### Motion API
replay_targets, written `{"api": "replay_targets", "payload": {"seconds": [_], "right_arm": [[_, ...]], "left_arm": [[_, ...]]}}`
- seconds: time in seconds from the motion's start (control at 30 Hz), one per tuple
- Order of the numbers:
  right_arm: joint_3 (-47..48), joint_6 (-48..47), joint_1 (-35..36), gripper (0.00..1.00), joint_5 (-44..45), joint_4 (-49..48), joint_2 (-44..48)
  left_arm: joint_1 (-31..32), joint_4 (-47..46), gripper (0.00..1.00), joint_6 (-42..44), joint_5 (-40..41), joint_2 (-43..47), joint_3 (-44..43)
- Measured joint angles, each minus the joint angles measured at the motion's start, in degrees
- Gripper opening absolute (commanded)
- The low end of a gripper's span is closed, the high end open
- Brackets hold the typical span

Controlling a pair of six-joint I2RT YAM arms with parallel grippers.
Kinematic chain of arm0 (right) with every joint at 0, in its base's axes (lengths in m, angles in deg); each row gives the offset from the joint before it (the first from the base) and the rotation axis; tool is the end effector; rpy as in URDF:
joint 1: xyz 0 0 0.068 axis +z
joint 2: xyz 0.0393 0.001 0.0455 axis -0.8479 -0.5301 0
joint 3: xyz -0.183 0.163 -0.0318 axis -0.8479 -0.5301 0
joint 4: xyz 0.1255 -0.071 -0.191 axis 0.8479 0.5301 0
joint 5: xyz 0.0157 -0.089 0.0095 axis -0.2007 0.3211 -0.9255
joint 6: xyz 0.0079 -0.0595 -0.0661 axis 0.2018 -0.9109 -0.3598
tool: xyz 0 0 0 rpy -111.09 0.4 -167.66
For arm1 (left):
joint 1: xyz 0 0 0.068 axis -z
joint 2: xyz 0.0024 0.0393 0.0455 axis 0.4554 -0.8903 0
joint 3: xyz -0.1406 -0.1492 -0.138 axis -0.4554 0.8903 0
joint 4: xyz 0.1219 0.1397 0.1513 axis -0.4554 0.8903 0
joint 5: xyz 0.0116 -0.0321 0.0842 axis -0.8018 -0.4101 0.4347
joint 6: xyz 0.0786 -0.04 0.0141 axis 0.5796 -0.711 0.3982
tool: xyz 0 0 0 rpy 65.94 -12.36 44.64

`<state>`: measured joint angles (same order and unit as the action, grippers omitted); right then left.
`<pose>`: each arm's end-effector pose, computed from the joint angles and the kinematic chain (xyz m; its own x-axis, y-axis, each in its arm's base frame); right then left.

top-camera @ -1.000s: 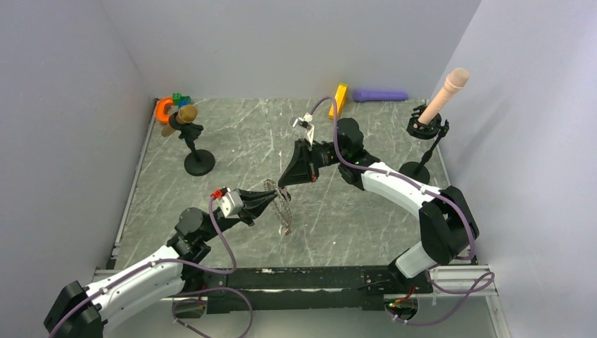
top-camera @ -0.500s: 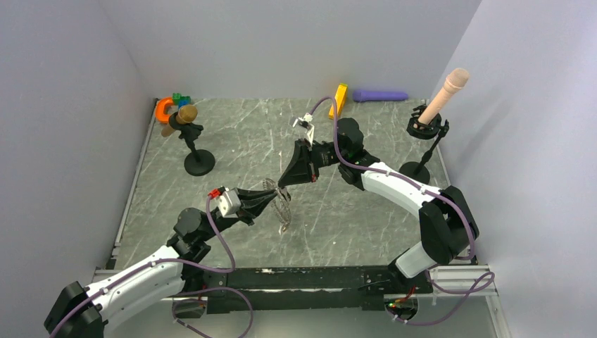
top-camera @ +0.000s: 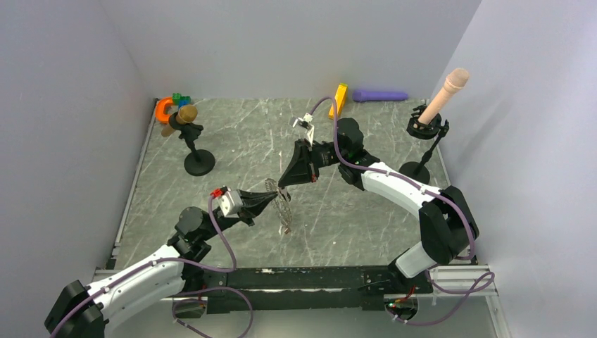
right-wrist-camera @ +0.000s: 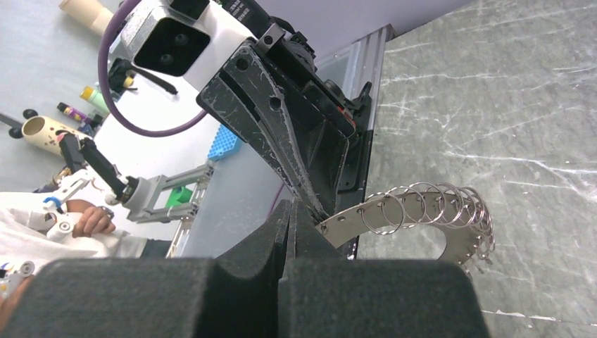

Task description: Put the keys on the keyring

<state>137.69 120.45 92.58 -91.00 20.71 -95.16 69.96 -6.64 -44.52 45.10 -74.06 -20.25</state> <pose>0.2280 0.2496 0.2948 -0.5942 -0.1883 -0.7820 -0.7465 -0.2329 0.6233 0.1300 -0.1553 0.2555 0.1733 -0.2227 -0.9594 0.8780 0.4763 0.0480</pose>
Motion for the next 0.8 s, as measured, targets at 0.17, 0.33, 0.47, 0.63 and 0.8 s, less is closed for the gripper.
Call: {"api": "replay_targets", "payload": {"seconds": [0.17, 0.33, 0.47, 0.63, 0.8], "right_arm": [[0.0, -0.07, 0.0, 0.0, -0.13, 0.02, 0.0], [0.04, -1.84, 0.0, 0.0, -0.11, 1.22, 0.0], [0.74, -6.43, -0.07, 0.0, 0.2, 6.6, 0.0], [1.38, -9.99, -0.04, 0.0, 0.79, 11.39, 0.0], [1.38, -10.05, 0.0, 0.0, 0.81, 11.91, 0.0]], "left_arm": [[-0.11, 0.94, 0.0, -0.02, -0.61, 0.07, -0.44], [-0.15, 6.93, 0.0, 0.42, -0.5, 1.81, -2.49], [-0.17, 17.9, 0.0, 3.48, 0.59, 4.63, -7.04], [-0.17, 31.54, 0.0, 8.13, 2.05, 5.51, -17.2], [-0.15, 42.03, 0.0, 11.23, 1.99, 2.8, -26.38]]}}
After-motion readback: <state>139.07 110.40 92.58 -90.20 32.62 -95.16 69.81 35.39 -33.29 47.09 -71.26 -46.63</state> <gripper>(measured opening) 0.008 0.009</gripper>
